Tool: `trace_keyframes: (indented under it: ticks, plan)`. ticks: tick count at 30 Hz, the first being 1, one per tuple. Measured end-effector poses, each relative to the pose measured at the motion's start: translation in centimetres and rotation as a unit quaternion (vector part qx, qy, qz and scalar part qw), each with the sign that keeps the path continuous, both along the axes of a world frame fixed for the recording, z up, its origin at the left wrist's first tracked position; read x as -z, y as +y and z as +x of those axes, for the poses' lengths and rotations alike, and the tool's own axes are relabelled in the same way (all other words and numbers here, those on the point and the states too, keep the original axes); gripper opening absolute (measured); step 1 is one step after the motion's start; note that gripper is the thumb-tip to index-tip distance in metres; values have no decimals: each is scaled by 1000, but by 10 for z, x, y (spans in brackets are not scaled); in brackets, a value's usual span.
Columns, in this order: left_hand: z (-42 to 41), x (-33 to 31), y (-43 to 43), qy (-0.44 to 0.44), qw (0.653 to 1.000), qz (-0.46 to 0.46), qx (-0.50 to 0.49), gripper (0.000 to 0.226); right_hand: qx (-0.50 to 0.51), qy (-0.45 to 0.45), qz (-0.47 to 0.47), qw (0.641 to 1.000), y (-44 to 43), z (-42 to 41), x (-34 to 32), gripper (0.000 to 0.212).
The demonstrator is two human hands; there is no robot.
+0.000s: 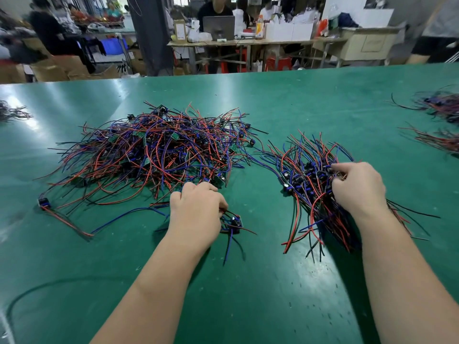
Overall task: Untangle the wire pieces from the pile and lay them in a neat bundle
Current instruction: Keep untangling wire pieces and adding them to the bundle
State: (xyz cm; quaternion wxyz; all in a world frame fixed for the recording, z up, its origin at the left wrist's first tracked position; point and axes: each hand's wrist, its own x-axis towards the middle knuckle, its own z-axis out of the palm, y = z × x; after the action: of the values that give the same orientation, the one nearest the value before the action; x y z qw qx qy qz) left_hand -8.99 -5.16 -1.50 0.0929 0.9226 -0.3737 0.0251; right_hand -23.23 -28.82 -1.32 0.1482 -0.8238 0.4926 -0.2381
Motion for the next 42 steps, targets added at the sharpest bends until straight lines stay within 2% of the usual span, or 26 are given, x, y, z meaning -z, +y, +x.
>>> trace_keyframes:
  ticks: [2,4,6,8,10,12,14,17,20,23,25,28,30,32,34,37,40,41,42]
  plan:
    - [3,-2,1,-8,1000,-20,-9,12,-19,-61,-61,996,11,2,-8,36]
    - [4,-2,0,-4,998,-58,-12,10,-71,-139,-66,986,28,8,-15,28]
    - [4,-4,0,-7,991,-130,-12,12,-140,-178,-7,974,46,15,-19,21]
    - [3,-6,-1,-21,976,-215,-7,14,-241,-156,71,955,62,20,-19,20]
    - [1,-8,-2,-28,953,-302,0,13,-345,-96,144,923,76,25,-16,33]
    - [-1,-9,-3,-25,932,-362,13,13,-407,-66,210,886,86,31,-11,51]
    - [-4,-11,-3,11,911,-412,24,15,-422,-109,249,865,93,34,-9,56]
    - [-7,-13,-7,78,879,-469,33,13,-410,-278,326,806,98,36,-12,40]
    - [-12,-13,-9,116,862,-492,47,10,-372,-396,363,757,99,36,-16,26]
    - [-13,-11,-9,137,868,-475,50,9,-334,-445,442,703,95,32,-23,31]
    - [-13,-11,-9,157,875,-456,51,21,-323,-448,479,683,90,27,-29,31]
    - [-18,-14,-10,159,890,-415,101,57,-337,-424,523,658,91,25,-33,21]
    - [-22,-16,-11,149,897,-389,151,53,-344,-406,547,646,95,25,-34,17]
    - [-25,-17,-11,165,893,-384,166,35,-346,-403,568,629,98,25,-35,17]
    - [-28,-19,-11,252,859,-414,166,19,-323,-425,601,595,96,26,-36,18]
    - [-32,-26,-11,409,764,-464,181,21,-282,-456,666,519,89,27,-39,14]
    - [-34,-27,-12,455,730,-477,180,17,-289,-470,724,413,85,24,-39,45]
    - [-35,-26,-13,474,719,-478,173,17,-298,-474,726,398,86,22,-38,48]
    - [-36,-25,-14,497,705,-480,164,18,-305,-482,718,398,86,21,-37,48]
